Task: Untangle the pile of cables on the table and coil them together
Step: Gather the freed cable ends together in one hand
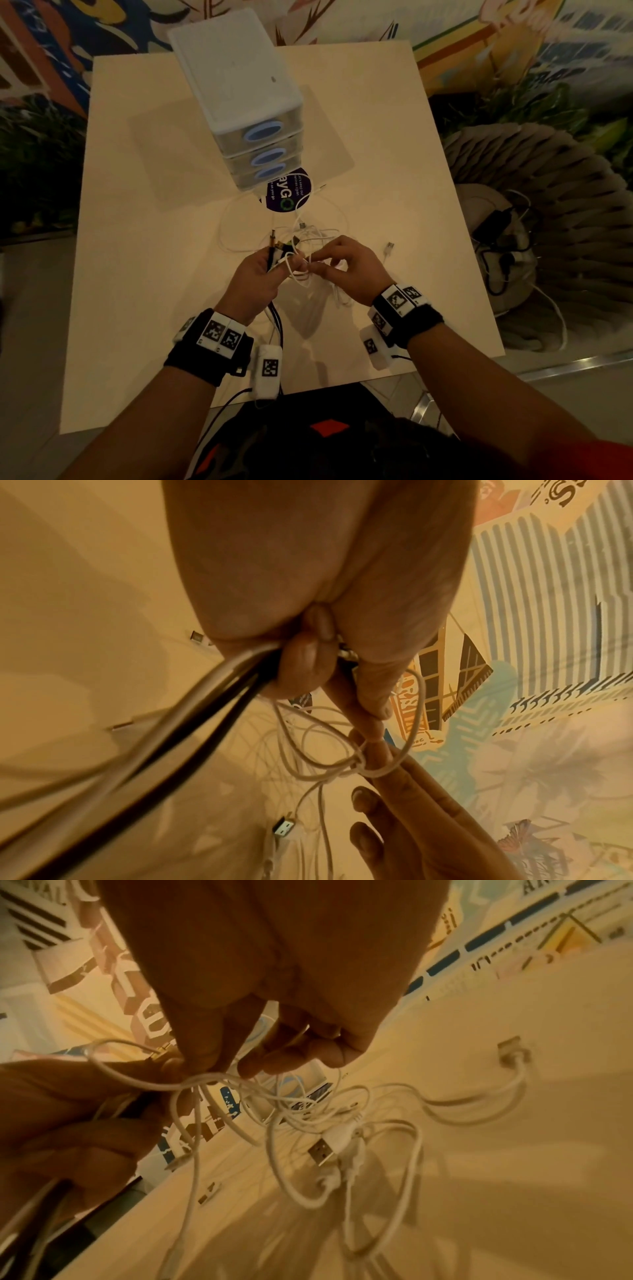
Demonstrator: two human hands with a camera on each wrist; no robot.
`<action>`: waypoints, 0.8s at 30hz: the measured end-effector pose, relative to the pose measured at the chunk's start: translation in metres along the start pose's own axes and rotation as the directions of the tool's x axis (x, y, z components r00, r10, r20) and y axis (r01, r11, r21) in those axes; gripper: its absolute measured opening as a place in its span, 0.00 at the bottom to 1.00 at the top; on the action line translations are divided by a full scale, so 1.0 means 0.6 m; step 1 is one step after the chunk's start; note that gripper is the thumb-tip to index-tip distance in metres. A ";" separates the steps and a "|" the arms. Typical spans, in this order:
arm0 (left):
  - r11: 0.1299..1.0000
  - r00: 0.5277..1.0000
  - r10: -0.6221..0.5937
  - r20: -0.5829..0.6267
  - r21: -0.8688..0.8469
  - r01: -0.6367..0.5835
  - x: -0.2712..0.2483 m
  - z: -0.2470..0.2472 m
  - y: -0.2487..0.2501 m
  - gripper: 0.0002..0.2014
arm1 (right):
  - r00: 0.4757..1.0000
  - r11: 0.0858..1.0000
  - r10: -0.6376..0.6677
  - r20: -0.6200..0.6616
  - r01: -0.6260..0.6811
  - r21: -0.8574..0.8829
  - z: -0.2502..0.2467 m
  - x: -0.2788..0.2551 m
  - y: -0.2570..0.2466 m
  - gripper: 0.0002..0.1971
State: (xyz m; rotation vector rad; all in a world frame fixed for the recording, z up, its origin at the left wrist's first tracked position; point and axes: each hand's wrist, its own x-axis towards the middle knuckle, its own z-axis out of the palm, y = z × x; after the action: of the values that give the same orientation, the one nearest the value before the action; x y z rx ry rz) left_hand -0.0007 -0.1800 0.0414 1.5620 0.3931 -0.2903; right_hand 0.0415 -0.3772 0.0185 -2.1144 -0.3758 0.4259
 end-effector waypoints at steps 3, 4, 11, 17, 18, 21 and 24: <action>0.998 1.000 0.026 -0.009 0.062 -0.026 0.006 -0.005 -0.006 0.04 | 0.999 0.999 0.039 0.002 -0.039 0.030 -0.001 0.006 0.001 0.03; 0.995 0.999 0.030 -0.015 0.091 -0.029 0.007 -0.007 -0.008 0.04 | 0.999 0.999 0.043 0.013 -0.044 0.025 -0.001 0.006 0.003 0.02; 0.995 1.000 0.028 0.001 0.097 -0.028 0.009 -0.005 -0.011 0.05 | 0.996 0.997 0.049 -0.069 -0.052 -0.051 0.002 0.005 -0.007 0.15; 0.997 0.999 0.035 -0.022 0.068 -0.034 0.006 -0.001 -0.006 0.04 | 0.982 0.956 -0.185 -0.027 0.173 -0.235 0.006 0.009 -0.005 0.10; 0.997 0.999 0.037 -0.023 0.072 -0.035 0.007 0.001 -0.006 0.04 | 0.984 0.963 -0.172 -0.038 0.160 -0.218 0.005 0.009 -0.003 0.09; 0.994 0.999 0.028 -0.033 0.102 -0.025 0.013 -0.004 -0.014 0.05 | 0.990 0.999 -0.035 -0.137 0.032 -0.021 -0.007 0.007 -0.006 0.03; 0.989 0.998 0.014 -0.059 0.150 -0.005 0.017 -0.017 -0.025 0.10 | 0.977 0.974 0.102 -0.188 -0.059 0.220 -0.015 0.006 -0.005 0.03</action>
State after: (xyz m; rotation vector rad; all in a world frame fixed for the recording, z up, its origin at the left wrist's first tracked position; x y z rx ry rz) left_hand 0.0016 -0.1690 0.0239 1.7230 0.4179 -0.2709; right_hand 0.0485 -0.3808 0.0249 -1.9442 -0.1223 0.2849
